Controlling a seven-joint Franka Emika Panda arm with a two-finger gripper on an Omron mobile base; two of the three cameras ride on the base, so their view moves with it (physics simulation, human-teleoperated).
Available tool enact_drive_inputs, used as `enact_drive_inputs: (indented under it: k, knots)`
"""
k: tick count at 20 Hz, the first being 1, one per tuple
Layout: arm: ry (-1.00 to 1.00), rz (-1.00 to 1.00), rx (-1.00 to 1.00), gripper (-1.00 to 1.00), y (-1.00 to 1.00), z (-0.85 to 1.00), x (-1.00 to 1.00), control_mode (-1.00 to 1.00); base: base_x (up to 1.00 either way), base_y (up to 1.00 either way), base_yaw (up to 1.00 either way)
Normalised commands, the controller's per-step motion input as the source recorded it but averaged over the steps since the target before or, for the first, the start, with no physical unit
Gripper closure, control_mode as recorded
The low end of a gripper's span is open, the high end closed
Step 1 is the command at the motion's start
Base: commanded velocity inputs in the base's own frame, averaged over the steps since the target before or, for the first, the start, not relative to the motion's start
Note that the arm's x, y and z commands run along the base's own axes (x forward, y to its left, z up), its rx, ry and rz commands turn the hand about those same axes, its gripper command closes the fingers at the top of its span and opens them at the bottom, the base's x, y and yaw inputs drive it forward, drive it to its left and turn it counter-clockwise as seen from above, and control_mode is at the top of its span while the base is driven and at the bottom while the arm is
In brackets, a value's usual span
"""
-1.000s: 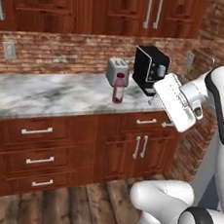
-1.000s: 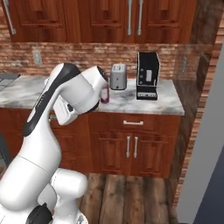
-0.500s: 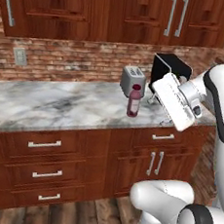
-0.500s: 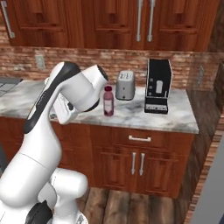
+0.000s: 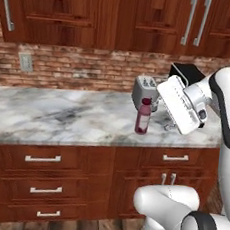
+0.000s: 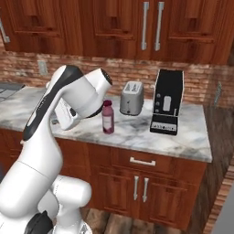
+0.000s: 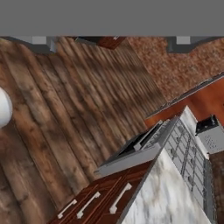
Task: There is a wine glass and glass cup on the dining counter. Place the wine bottle next to the wine glass and the juice bottle next to the glass cup.
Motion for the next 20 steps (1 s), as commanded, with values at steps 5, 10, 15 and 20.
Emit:
enact_drive_inputs:
  k: [5,10,15,20]
  knots:
    - [0.0,0.0,0.0,-1.0,0.0,0.0,0.0,1.0,0.28,-0.39,0.02]
    - [0.0,0.0,0.0,-1.0,0.0,0.0,0.0,1.0,0.71,0.0,0.0]
    - [0.0,0.0,0.0,-1.0,0.0,0.0,0.0,1.0,0.37,0.0,0.0]
    - [0.0,0.0,0.0,-1.0,0.0,0.0,0.0,1.0,-0.26,0.09,0.0]
